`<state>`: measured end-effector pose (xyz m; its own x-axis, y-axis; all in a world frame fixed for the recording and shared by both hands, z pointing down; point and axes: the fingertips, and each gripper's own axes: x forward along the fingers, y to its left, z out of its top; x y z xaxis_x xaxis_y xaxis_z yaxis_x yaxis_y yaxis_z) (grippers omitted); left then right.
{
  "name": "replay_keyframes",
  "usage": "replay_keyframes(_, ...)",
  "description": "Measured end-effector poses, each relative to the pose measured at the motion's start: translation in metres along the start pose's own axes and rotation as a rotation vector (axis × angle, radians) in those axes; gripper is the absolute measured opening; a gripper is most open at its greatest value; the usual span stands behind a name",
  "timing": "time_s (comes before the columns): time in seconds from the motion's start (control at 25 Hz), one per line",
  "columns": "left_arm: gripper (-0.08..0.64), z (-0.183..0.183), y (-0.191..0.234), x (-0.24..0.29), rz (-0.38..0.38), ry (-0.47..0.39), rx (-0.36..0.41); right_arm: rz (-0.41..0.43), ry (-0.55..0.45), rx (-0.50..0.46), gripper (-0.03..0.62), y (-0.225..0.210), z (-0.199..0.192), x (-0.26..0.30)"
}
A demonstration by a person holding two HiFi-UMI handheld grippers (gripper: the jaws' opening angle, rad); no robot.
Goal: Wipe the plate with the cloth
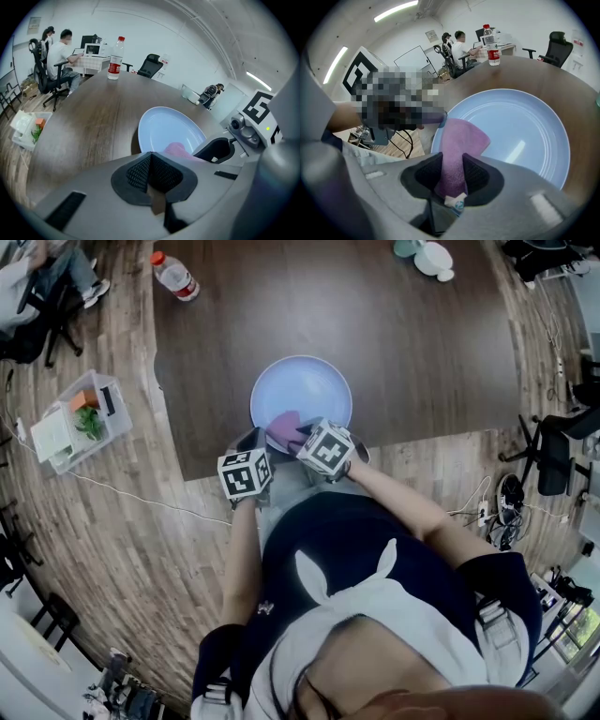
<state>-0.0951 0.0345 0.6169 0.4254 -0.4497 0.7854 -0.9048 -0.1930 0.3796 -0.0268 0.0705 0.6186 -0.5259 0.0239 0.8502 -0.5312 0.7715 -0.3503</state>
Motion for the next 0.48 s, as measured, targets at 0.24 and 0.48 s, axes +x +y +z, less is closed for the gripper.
replay_keyframes(0.24,0.006,0.001,0.001,-0.001,0.001,-0.003,-0.003,-0.01,-0.003,0.012,0.122,-0.005,-0.009,-0.007)
replay_keyframes(0.48,0.006,-0.001,0.001,-0.002,0.003,0.002,0.011,-0.016,-0.013,0.02,0.123,-0.012,-0.019,-0.011)
